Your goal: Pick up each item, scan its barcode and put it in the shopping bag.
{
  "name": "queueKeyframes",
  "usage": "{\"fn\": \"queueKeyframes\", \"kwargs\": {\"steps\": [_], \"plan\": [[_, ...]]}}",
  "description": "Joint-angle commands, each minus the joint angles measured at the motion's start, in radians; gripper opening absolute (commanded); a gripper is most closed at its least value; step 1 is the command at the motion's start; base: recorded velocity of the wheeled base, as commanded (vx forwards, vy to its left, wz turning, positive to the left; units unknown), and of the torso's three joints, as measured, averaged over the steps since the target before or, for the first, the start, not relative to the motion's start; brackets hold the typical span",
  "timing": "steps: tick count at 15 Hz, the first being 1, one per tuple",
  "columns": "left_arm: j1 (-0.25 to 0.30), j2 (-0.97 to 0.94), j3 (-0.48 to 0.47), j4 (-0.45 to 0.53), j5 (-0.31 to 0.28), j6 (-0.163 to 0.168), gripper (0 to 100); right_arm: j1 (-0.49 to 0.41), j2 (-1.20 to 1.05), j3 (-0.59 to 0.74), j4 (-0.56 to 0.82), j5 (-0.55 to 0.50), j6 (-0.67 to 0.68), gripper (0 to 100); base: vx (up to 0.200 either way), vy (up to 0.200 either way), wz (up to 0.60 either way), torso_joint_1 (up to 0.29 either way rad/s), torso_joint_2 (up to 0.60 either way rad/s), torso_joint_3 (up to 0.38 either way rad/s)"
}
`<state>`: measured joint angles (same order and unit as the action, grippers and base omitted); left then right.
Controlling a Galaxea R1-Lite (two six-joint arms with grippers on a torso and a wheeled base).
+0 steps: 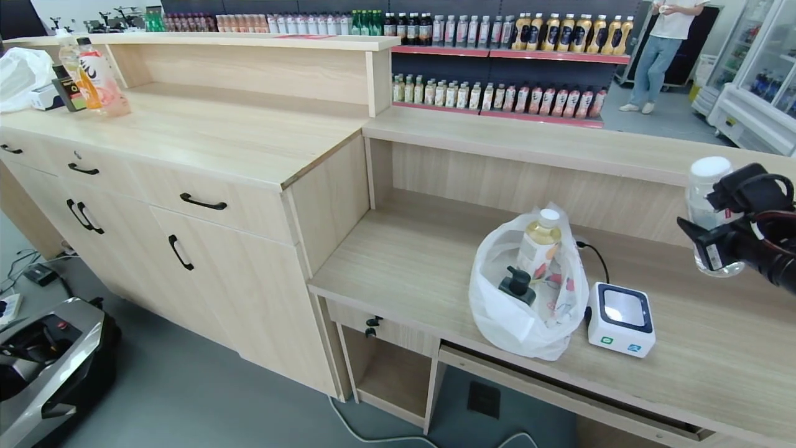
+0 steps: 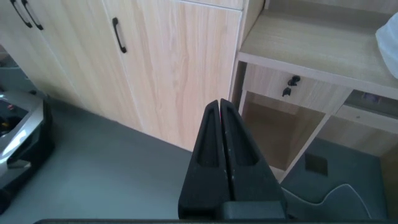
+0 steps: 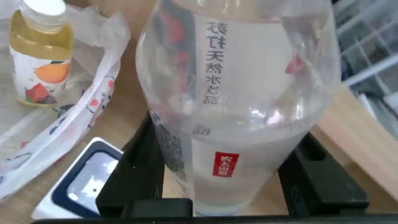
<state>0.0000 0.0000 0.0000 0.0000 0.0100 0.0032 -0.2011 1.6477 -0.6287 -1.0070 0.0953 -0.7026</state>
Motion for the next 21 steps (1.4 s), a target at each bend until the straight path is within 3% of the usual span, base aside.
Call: {"fn": "queueKeyframes", "kwargs": {"steps": [1, 9, 21], "plan": [[0.0, 0.0, 0.0, 0.0, 0.001, 0.0, 0, -0.054, 0.067, 0.02, -0.045, 0.083, -0.054, 0, 0.0, 0.0, 0.0, 0.0, 0.0, 0.0], [0.0, 0.0, 0.0, 0.0, 0.001, 0.0, 0, -0.17, 0.208, 0.078, -0.153, 0.489, -0.192, 0, 0.0, 0.0, 0.0, 0.0, 0.0, 0.0], [0.0, 0.0, 0.0, 0.0, 0.001, 0.0, 0, -0.141, 0.353, -0.009, -0.249, 0.636, -0.195, 0, 0.0, 0.0, 0.0, 0.0, 0.0, 0.0]]}}
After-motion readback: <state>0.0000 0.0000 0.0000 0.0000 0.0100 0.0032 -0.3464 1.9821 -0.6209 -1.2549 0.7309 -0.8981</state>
